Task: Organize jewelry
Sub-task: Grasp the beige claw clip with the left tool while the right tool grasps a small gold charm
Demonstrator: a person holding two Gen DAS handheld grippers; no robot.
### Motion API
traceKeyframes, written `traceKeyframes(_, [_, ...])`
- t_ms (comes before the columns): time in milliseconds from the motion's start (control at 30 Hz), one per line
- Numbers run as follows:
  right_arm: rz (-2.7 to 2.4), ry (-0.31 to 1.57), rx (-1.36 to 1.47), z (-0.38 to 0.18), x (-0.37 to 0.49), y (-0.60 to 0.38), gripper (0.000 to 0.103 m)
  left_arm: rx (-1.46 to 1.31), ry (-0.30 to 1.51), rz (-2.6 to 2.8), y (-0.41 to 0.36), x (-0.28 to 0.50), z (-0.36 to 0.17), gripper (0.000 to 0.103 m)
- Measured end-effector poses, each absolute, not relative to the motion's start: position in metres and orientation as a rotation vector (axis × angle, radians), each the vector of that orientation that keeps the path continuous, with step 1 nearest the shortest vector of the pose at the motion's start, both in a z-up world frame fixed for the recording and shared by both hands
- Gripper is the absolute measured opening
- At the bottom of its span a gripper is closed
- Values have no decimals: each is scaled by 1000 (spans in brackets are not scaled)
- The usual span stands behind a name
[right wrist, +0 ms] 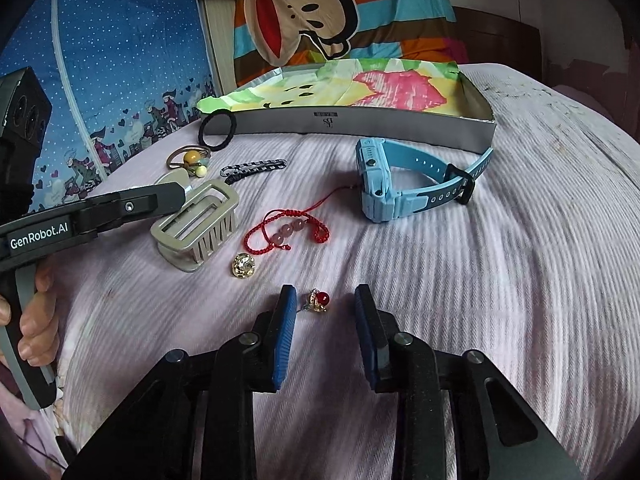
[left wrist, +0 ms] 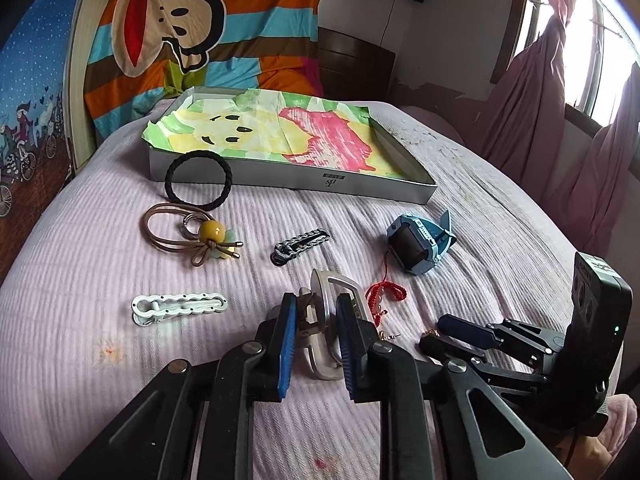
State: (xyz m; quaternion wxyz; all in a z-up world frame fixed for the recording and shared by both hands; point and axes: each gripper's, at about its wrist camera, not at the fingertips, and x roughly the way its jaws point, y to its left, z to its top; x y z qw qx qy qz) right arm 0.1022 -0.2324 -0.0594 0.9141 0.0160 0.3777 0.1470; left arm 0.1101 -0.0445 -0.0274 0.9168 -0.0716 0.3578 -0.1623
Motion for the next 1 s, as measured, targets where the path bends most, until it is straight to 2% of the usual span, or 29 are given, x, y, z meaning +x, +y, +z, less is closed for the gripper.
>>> traceKeyframes(100, [310,781,27,-60,102,-229,13,-163,740,-324,-42,111,-27,12])
traceKeyframes(133, [313,779,25,-59,102,-227,13,-160,740,-320,-43,112,-27,7])
traceKeyframes(233, [321,771,30,-57,100,-228,13,-144,736,-308,-45,111,-25,5])
traceKeyframes(1000, [388,493,-28,-5,96,-216,13,-196,537,-220,-30,89,23,4])
